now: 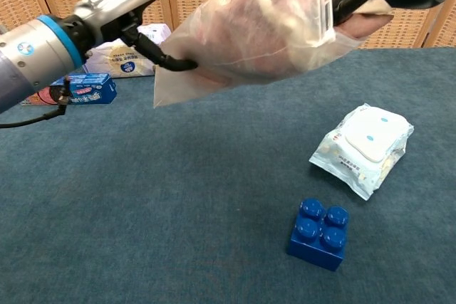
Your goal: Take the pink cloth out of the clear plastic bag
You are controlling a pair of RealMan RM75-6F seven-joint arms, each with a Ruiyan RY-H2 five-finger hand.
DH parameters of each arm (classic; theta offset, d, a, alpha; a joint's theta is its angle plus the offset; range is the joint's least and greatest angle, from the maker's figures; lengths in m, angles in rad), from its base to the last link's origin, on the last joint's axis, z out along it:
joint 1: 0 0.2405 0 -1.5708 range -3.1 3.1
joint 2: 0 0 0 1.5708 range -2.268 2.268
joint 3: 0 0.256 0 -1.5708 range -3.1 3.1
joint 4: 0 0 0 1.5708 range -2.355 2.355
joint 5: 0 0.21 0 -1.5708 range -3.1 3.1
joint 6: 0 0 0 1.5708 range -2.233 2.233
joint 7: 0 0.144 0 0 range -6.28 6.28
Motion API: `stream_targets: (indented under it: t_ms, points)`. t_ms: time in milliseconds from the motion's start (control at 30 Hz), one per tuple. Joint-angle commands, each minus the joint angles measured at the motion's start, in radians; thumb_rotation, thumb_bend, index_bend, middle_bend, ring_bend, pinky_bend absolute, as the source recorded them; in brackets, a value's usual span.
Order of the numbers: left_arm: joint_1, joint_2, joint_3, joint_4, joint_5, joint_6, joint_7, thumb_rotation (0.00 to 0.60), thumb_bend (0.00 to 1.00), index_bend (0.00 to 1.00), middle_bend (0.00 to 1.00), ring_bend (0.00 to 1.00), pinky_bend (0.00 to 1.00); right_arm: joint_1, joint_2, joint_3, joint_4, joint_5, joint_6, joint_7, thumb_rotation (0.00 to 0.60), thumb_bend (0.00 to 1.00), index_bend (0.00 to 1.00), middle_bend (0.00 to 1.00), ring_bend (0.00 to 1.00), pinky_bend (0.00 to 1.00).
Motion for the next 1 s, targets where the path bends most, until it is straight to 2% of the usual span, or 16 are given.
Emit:
stream_targets:
  t_ms: [33, 367, 600, 767, 900, 1000]
  points:
    - [0.04, 0.048, 0.029, -0.034, -0.002, -0.003, 0.03, 0.6, 0.2, 0.0, 0.0, 0.0, 0.0, 0.008, -0.024, -0.014, 0.009, -0.001, -0.004, -0.018, 0.6, 0.73, 0.77, 0.0, 0.0, 0.0]
    - [0.101, 0.113, 0.089, 0.024, 0.032, 0.003, -0.04, 0.6, 0.2, 0.0, 0.0, 0.0, 0.0, 0.044, -0.12, -0.051, 0.038, 0.029, 0.003, -0.088, 0.6, 0.73, 0.77, 0.0, 0.0, 0.0]
    - [0.121, 0.135, 0.14, 0.098, 0.072, -0.025, -0.128, 0.6, 0.2, 0.0, 0.0, 0.0, 0.0, 0.072, -0.158, -0.04, 0.036, 0.06, 0.008, -0.11, 0.6, 0.73, 0.77, 0.0, 0.0, 0.0]
    - [0.122, 0.124, 0.167, 0.135, 0.094, -0.047, -0.158, 0.6, 0.2, 0.0, 0.0, 0.0, 0.0, 0.081, -0.16, -0.03, 0.029, 0.068, 0.007, -0.114, 0.6, 0.73, 0.77, 0.0, 0.0, 0.0]
    - [0.108, 0.085, 0.194, 0.177, 0.111, -0.104, -0.167, 0.6, 0.2, 0.0, 0.0, 0.0, 0.0, 0.093, -0.162, -0.02, 0.018, 0.082, 0.003, -0.117, 0.6, 0.73, 0.77, 0.0, 0.0, 0.0]
    - [0.093, 0.062, 0.195, 0.19, 0.116, -0.133, -0.169, 0.6, 0.2, 0.0, 0.0, 0.0, 0.0, 0.1, -0.164, -0.018, 0.011, 0.095, 0.002, -0.12, 0.6, 0.73, 0.77, 0.0, 0.0, 0.0]
